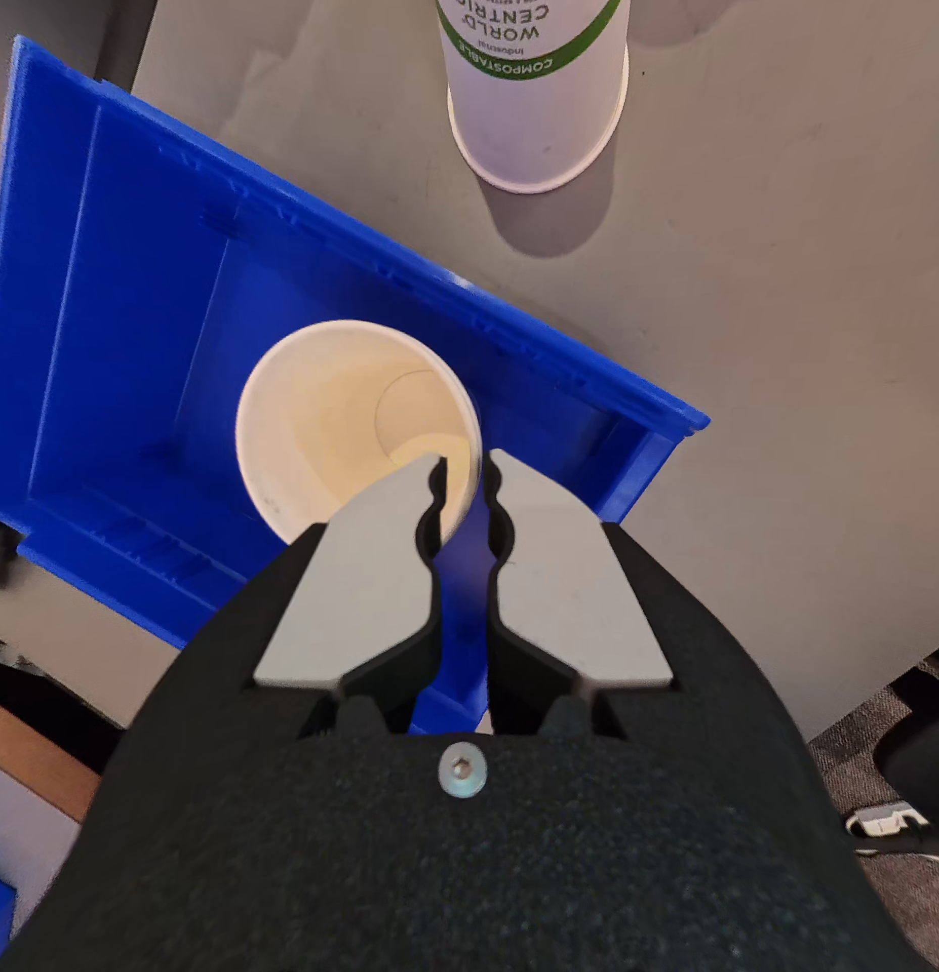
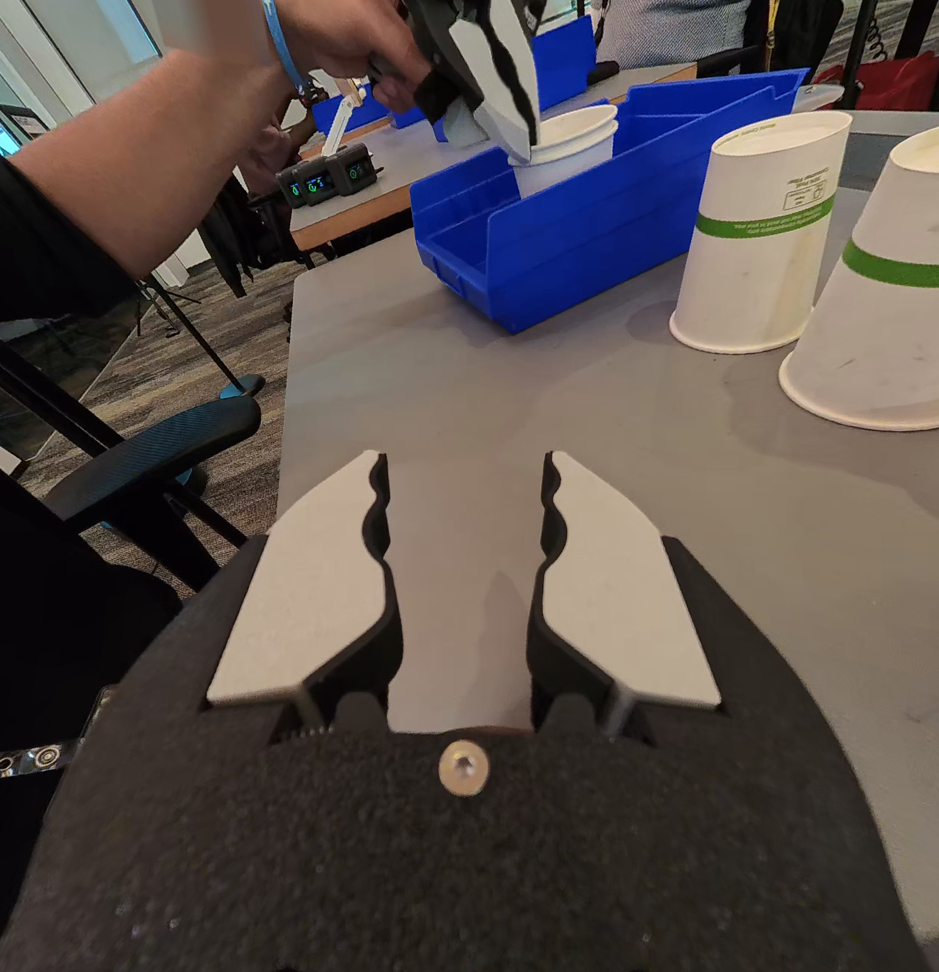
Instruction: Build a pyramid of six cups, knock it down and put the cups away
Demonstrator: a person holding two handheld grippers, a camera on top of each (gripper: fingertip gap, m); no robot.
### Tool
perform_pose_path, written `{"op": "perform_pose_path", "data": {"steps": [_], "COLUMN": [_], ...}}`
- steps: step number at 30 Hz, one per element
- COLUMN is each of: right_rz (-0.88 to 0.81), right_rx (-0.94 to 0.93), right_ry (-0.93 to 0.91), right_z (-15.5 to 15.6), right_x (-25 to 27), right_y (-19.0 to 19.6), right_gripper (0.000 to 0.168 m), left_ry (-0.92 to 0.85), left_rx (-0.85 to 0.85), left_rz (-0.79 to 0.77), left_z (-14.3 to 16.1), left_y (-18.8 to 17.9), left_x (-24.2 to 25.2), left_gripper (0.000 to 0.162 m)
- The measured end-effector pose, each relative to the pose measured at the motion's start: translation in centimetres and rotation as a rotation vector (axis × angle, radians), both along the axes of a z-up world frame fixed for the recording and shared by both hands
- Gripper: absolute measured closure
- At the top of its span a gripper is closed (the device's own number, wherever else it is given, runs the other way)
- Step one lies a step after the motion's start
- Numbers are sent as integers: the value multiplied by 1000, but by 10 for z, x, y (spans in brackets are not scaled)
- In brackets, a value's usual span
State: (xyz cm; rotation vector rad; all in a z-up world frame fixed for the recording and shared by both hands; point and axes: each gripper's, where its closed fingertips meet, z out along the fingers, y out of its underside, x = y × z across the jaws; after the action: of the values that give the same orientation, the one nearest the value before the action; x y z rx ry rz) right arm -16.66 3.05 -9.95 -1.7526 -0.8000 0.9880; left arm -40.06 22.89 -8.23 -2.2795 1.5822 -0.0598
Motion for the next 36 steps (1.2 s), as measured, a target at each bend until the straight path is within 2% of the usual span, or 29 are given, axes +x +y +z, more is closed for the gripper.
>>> {"op": "perform_pose_path", "data": {"steps": [1, 2, 8, 13, 19, 24, 31, 36], "right_rz": [1, 2, 9, 6, -1, -26, -80, -106], "right_rx": [-1, -4, -11, -17, -24, -33, -74, -77], "right_ry": [1, 1, -7, -7, 8, 43, 134, 182], "right_z": [0, 0, -3, -4, -3, -1, 6, 19], "right_x": [0, -1, -2, -1, 2, 9, 21, 17], "right_y": [0, 0, -1, 0, 2, 8, 27, 44], "right_gripper": [113, 113, 114, 116, 116, 115, 109, 101], "left_ry": [-5, -6, 11, 12, -13, -80, -176, -224], "left_rx": [-10, -15, 1, 36, 103, 192, 270, 267], "left_rz": [-3, -4, -10, -5, -12, -44, -194, -341], "left_z": [0, 0, 3, 21, 60, 110, 172, 190], "left_y": [-1, -2, 1, 5, 7, -1, -42, -79], "left_x": [0, 0, -1, -3, -5, 4, 44, 94], "left_gripper": [158, 159, 159, 159, 159, 159, 159, 160]}}
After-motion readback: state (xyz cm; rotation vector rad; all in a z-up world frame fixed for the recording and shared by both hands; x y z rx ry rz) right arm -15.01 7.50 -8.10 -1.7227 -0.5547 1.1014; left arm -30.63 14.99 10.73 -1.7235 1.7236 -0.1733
